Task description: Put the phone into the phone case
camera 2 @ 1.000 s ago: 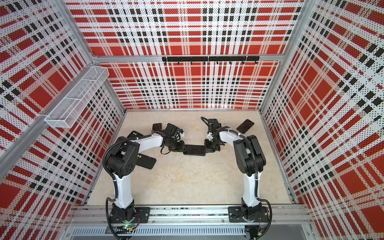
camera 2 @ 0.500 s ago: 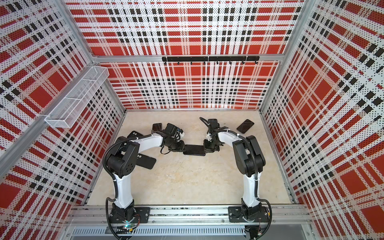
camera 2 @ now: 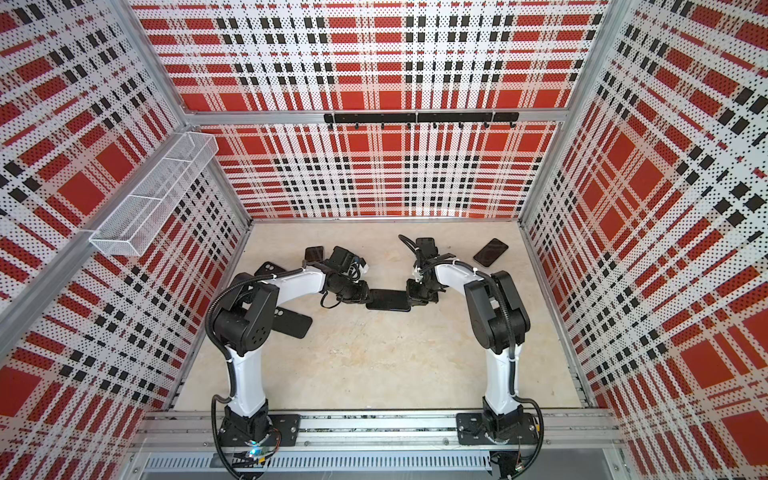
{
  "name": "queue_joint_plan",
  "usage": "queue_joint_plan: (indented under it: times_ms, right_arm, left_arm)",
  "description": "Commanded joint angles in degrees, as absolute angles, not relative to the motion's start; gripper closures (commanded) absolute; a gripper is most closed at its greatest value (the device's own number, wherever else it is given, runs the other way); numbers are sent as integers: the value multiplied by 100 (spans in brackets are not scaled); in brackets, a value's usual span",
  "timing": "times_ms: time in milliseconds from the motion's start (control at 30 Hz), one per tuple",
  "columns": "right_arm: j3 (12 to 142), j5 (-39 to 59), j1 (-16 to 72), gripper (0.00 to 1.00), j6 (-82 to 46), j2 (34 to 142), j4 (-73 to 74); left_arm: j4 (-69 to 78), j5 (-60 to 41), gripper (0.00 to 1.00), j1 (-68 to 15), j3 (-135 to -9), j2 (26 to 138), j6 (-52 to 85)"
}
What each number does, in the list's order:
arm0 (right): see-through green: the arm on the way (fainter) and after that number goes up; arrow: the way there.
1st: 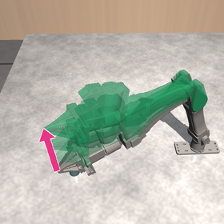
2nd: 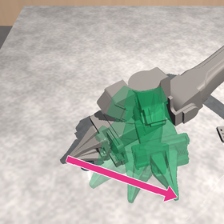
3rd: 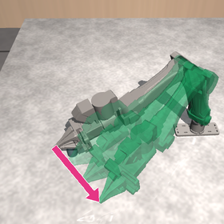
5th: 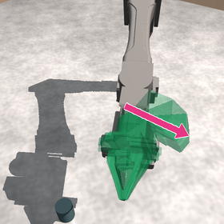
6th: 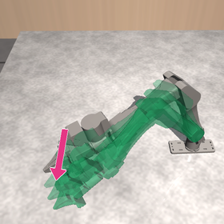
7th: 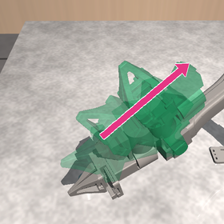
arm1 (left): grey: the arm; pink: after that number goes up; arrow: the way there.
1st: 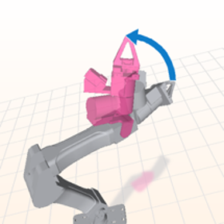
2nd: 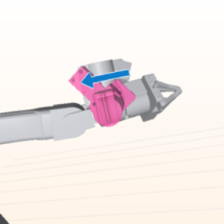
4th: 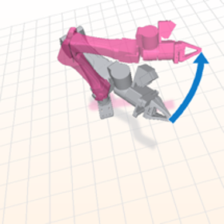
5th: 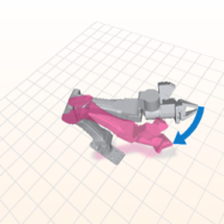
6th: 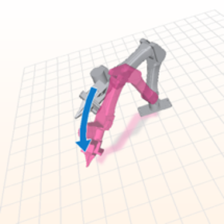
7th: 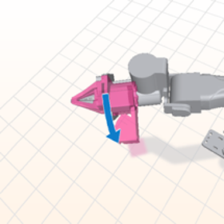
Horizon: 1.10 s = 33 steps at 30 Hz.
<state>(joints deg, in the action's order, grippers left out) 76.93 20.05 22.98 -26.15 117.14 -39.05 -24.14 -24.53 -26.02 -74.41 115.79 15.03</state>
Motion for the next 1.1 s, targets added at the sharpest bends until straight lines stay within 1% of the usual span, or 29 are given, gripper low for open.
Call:
queue_joint_plan:
  times_ms: [0,100,200,333,467,567,700,833,900,967,1000,1067]
  right_arm:
    - [6582,949,3300,92,-2618,14685,-3144]
    - [6627,1020,3360,93,-2636,14894,-3056]
    - [6585,1090,3321,92,-2574,14663,-3028]
    - [6455,1338,3014,88,-2527,13541,-3177]
    - [6800,1569,2727,79,-2415,12493,-3648]
    - [7121,1701,2645,78,-2338,12076,-3991]
    - [7364,1723,2616,82,-2285,11826,-4285]
    - [7316,1917,2594,85,-2302,11732,-4312]
    - [7236,2138,2595,85,-2383,11708,-4210]
    - [7137,2320,2612,83,-2457,11748,-4172]
    - [7051,2326,2635,81,-2484,11760,-4157]
    - [6859,2322,2663,81,-2527,11769,-4086]
  left_arm:
    - [-2438,-2689,70,-2743,-7453,11848,1457]
    - [-2433,-2695,70,-2756,-7453,11837,1459]
    - [-2441,-2699,70,-2743,-7455,11834,1456]
    - [-2433,-2698,70,-2724,-7453,11830,1456]
    - [-2443,-2664,70,-2707,-7454,11805,1454]
    - [-2439,-2637,71,-2690,-7449,11791,1446]
    - [-2452,-2627,70,-2664,-7453,11777,1450]
    - [-2452,-2620,70,-2661,-7453,11773,1455]
    - [-2452,-2628,70,-2660,-7453,11774,1453]
    - [-2452,-2637,70,-2664,-7453,11777,1462]
    - [-2451,-2641,70,-2664,-7453,11777,1463]
    - [-2452,-2639,70,-2671,-7453,11777,1452]
